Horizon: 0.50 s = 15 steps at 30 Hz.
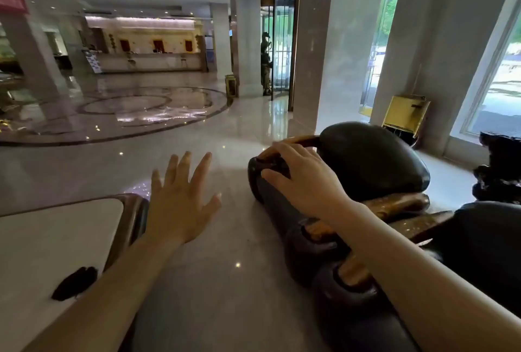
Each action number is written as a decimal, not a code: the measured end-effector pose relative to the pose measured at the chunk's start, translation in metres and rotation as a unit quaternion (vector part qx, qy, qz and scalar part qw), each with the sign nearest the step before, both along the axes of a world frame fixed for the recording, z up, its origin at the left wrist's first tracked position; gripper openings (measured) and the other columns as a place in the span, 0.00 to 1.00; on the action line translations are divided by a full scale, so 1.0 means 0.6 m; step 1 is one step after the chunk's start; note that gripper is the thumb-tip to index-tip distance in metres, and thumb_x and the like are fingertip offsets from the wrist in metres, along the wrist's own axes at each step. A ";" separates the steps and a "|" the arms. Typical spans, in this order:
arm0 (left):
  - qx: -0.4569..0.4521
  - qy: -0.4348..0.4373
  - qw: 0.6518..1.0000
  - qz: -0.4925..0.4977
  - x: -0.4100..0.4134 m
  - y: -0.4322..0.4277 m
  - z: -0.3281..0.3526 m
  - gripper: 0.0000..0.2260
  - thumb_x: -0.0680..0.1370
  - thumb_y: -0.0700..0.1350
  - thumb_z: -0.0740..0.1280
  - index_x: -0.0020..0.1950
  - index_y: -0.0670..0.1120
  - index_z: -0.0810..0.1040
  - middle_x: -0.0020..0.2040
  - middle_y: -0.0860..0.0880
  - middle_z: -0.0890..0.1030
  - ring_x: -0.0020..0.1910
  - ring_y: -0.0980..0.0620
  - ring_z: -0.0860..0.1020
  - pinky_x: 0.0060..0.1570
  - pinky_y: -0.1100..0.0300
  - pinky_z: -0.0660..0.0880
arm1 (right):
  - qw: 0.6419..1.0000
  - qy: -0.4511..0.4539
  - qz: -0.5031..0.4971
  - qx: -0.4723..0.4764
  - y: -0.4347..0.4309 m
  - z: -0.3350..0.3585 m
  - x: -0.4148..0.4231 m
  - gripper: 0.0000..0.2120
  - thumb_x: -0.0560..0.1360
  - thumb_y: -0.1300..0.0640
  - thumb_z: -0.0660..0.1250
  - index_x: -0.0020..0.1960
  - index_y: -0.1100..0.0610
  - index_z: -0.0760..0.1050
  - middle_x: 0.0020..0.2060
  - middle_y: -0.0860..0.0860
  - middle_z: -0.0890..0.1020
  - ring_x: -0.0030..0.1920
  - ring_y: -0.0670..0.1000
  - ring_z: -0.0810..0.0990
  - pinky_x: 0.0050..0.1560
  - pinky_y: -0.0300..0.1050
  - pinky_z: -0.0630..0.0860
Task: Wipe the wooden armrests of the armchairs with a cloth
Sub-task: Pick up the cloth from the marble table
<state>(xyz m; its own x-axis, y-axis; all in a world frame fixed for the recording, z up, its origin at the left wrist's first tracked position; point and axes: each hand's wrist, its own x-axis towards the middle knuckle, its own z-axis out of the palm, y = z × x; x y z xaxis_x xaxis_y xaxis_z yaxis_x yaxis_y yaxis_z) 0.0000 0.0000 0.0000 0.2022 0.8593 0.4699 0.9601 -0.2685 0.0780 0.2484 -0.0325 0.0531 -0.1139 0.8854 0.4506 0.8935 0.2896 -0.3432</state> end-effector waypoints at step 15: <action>-0.067 -0.007 0.981 0.183 -0.127 -0.111 -0.139 0.35 0.76 0.67 0.43 0.81 0.53 0.50 0.81 0.42 0.56 0.79 0.38 0.53 0.73 0.33 0.53 | 0.990 -0.020 0.121 -0.072 0.083 -0.154 -0.101 0.33 0.77 0.33 0.58 0.77 0.44 0.57 0.74 0.46 0.68 0.73 0.54 0.65 0.65 0.54 0.69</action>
<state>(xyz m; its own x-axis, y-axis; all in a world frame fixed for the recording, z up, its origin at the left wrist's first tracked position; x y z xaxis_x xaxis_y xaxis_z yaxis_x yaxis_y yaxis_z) -0.0760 -0.0668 -0.0835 -0.1377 0.9276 0.3474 0.9888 0.1085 0.1024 0.1877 0.0175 -0.0392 -0.3459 0.8844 0.3134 0.8174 0.4480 -0.3621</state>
